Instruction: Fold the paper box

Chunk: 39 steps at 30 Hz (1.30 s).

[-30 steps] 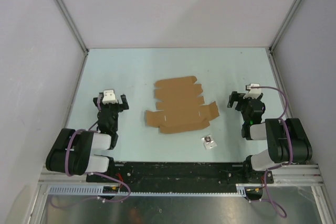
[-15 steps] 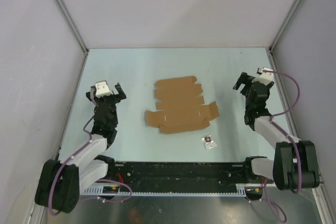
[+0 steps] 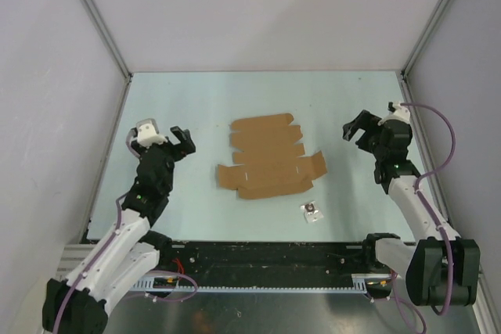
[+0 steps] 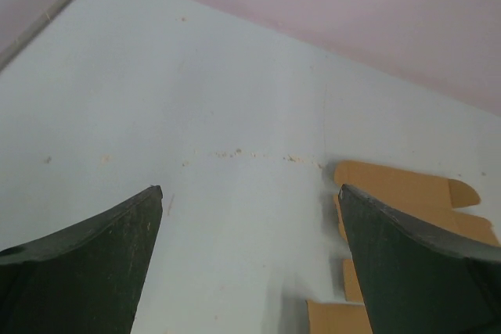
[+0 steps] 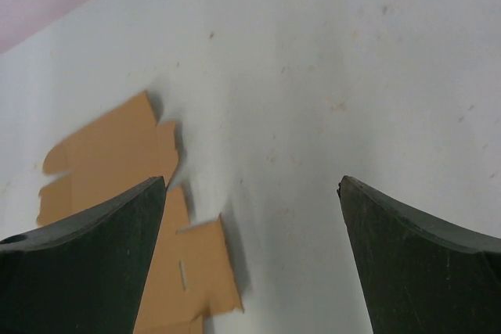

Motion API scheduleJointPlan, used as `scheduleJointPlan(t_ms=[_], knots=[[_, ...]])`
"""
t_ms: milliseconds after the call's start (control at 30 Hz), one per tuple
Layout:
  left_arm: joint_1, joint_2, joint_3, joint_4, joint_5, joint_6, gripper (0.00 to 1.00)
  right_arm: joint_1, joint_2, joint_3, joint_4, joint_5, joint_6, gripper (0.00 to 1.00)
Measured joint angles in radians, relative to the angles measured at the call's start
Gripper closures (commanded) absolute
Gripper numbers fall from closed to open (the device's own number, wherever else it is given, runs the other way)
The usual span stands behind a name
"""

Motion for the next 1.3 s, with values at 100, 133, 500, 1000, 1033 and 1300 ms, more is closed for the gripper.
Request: scheduleJointPlan(t_ms=[100, 133, 500, 1000, 1033, 1300], knots=[[0.015, -0.096, -0.022, -0.074, 0.018, -0.088, 0.0, -0.003, -0.023, 0.0, -0.068, -0.062, 0.019, 0.04], [0.024, -0.138, -0.039, -0.087, 0.025, -0.114, 0.01, -0.003, -0.031, 0.0, -0.085, -0.072, 0.024, 0.04], [0.039, -0.21, -0.094, -0.156, 0.267, -0.259, 0.08, 0.175, -0.108, 0.0, -0.245, -0.017, 0.1, 0.03], [-0.451, -0.03, -0.094, -0.324, 0.163, -0.537, 0.1, 0.517, -0.124, -0.104, -0.301, 0.195, 0.382, 0.1], [-0.474, -0.027, -0.094, -0.326, 0.151, -0.558, 0.1, 0.525, -0.126, -0.114, -0.301, 0.202, 0.402, 0.1], [-0.592, 0.062, -0.094, -0.329, 0.078, -0.673, 0.1, 0.548, -0.133, -0.191, -0.313, 0.218, 0.507, 0.2]])
